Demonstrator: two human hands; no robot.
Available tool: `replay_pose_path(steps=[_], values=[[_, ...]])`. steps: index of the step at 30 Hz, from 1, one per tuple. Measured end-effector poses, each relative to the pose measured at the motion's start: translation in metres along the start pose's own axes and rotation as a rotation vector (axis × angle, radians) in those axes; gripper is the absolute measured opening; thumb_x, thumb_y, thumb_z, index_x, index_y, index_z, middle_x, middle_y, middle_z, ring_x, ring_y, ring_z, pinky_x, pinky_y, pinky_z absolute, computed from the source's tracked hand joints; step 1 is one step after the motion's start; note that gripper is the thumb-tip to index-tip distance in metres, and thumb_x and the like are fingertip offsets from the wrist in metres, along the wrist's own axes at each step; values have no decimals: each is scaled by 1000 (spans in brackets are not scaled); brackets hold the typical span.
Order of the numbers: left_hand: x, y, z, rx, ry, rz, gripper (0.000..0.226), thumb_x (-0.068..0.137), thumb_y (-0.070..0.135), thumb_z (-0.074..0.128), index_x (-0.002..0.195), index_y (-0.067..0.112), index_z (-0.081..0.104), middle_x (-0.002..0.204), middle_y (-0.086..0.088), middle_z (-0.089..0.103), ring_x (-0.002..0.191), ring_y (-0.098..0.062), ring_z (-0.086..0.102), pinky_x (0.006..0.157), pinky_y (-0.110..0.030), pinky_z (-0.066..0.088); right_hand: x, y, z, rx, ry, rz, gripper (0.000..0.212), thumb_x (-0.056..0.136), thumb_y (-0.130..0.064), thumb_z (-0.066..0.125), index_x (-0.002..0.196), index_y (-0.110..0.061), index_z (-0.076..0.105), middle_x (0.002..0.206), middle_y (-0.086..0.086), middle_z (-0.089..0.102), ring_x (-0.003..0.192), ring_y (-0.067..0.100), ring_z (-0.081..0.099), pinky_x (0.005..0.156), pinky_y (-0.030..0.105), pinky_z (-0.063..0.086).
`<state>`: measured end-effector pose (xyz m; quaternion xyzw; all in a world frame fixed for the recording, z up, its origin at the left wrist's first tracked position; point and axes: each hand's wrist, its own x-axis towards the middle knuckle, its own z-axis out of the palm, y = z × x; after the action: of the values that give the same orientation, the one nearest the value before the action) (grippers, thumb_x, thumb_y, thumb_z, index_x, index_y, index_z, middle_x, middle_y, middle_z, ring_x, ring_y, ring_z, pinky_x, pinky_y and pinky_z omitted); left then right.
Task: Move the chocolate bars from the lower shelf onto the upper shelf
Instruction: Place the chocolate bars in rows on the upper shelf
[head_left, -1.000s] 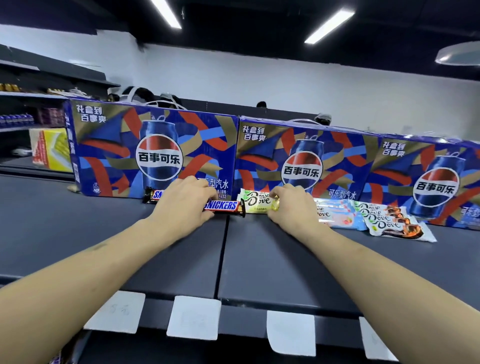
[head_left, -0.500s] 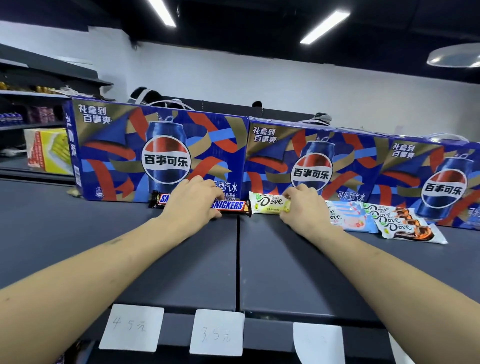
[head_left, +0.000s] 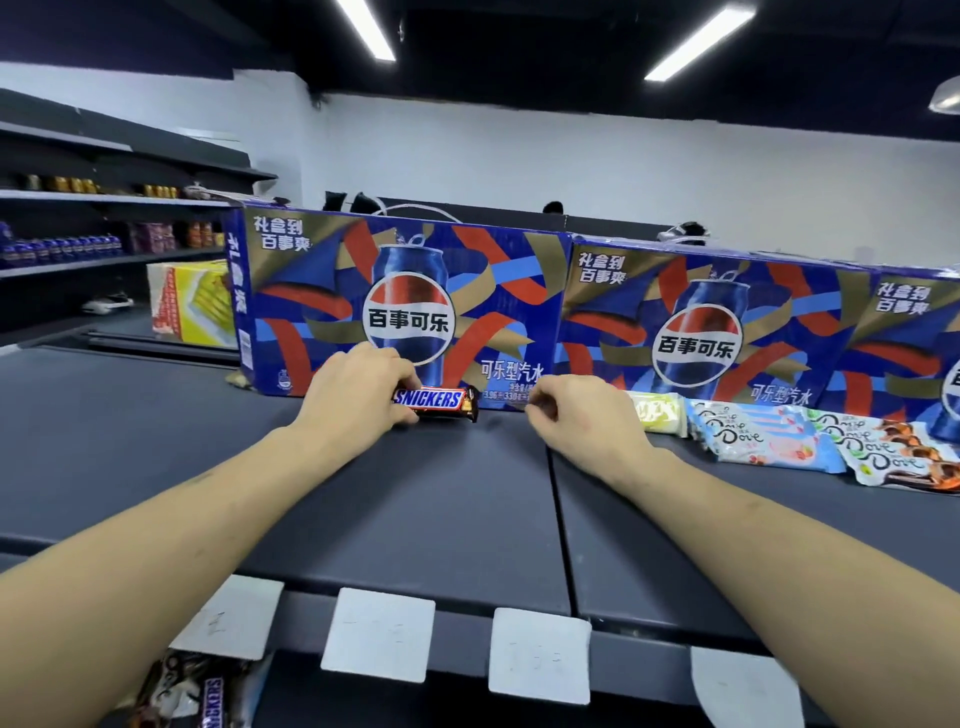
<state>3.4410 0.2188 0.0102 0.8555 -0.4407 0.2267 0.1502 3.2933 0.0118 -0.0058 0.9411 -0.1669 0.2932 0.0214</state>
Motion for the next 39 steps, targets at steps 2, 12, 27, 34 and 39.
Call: replay_pose_path(steps=[2,12,27,34,39], values=[[-2,-9,0,-10,-20,-24,35,74,37,79,105,26,69,105,6,65,102,-17,53,81,-32,42,2,-9,4,-3,-9,-19,16,92,-35,51,93,-27,65,89,-9,69,87,14,62,62,29,43],[8,-15,9,-106,-45,-10,36,73,37,79,107,28,67,104,8,64,103,-14,53,71,-29,41,10,-20,4,-46,-67,0,18,92,-34,50,86,-25,64,78,-7,68,76,16,61,60,30,49],[-29,-12,-23,-116,-17,-56,50,73,40,78,118,27,61,115,0,52,109,-21,51,69,-32,39,-39,-58,-29,49,-59,42,17,91,-40,54,99,-29,64,85,-13,66,83,13,60,67,29,46],[-106,6,-60,-126,16,-48,30,86,44,64,111,27,64,110,1,58,106,-19,54,83,-39,50,-100,-92,-64,129,-23,24,30,92,-51,54,109,-28,63,95,-12,64,90,11,59,78,33,51],[-180,28,-79,-167,40,-54,25,89,41,61,109,27,65,108,4,57,106,-17,53,81,-37,50,-165,-125,-87,186,108,42,19,92,-46,56,90,-29,64,77,-17,61,78,7,57,65,28,45]])
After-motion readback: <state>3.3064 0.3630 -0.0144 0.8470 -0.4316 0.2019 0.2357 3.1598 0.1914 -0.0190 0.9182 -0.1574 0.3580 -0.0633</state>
